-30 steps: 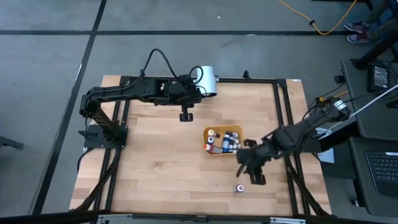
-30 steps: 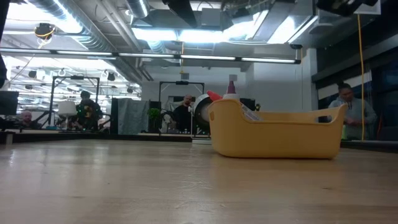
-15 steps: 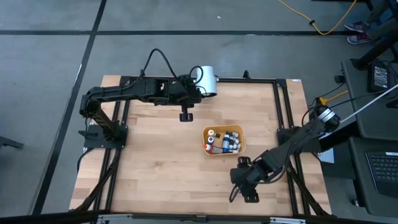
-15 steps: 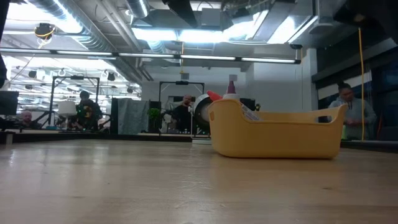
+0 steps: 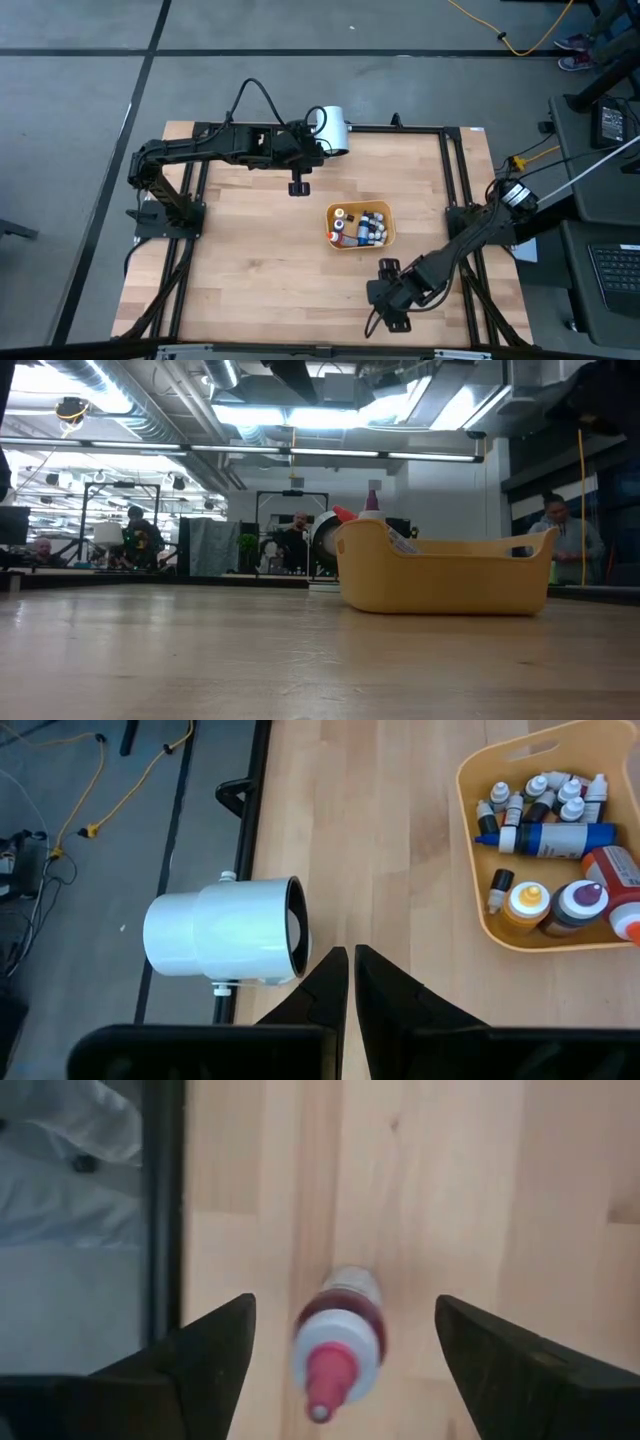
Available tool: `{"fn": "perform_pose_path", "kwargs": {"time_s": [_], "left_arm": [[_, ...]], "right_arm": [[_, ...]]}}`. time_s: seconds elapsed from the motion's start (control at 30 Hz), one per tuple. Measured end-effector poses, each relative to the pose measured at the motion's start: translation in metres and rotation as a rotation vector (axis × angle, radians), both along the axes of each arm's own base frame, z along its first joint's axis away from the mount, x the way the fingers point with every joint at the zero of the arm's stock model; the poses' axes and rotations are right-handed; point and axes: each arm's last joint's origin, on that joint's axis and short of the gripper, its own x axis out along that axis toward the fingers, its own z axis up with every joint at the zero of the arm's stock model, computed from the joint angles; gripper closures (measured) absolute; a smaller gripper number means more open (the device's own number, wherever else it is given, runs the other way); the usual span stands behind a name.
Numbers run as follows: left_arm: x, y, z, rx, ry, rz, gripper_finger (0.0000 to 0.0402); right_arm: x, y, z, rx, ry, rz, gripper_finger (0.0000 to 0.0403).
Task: Pick & Place food coloring
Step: Put the large pink food coloring bottle into the yellow bin
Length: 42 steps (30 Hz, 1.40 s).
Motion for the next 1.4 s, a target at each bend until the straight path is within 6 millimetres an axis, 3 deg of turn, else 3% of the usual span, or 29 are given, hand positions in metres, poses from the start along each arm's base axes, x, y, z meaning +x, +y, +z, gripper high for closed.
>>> {"fn": "perform_pose_path", "kwargs": {"time_s": [0.17, 0.37, 0.93, 1.2, 1.4], "left_arm": [[0.0, 0.0, 0.0, -0.003, -0.001, -0.003, 0.0382], [0.0, 0.0, 0.0, -0.014, -0.006, -0.012, 0.0382], [0.0, 0.0, 0.0, -0.016, -0.007, -0.01, 0.0382], [0.0, 0.0, 0.0, -0.016, -0.007, -0.01, 0.0382], [0.0, 0.0, 0.0, -0.021, -0.01, -0.003, 0.0382]], "right_arm": [[-0.006, -0.005, -0.015, -0.023, 0.044, -0.032, 0.0104], [-0.01, -0.005, -0.031, 0.071, 0.087, -0.025, 0.0126], [-0.006, -0.006, -0.03, 0.037, 0.018, -0.012, 0.017], [-0.005, -0.008, -0.029, 0.021, 0.012, 0.03, 0.0256], [-0.007, -0.029, -0.009, 0.005, -0.006, 0.06, 0.0256]]}}
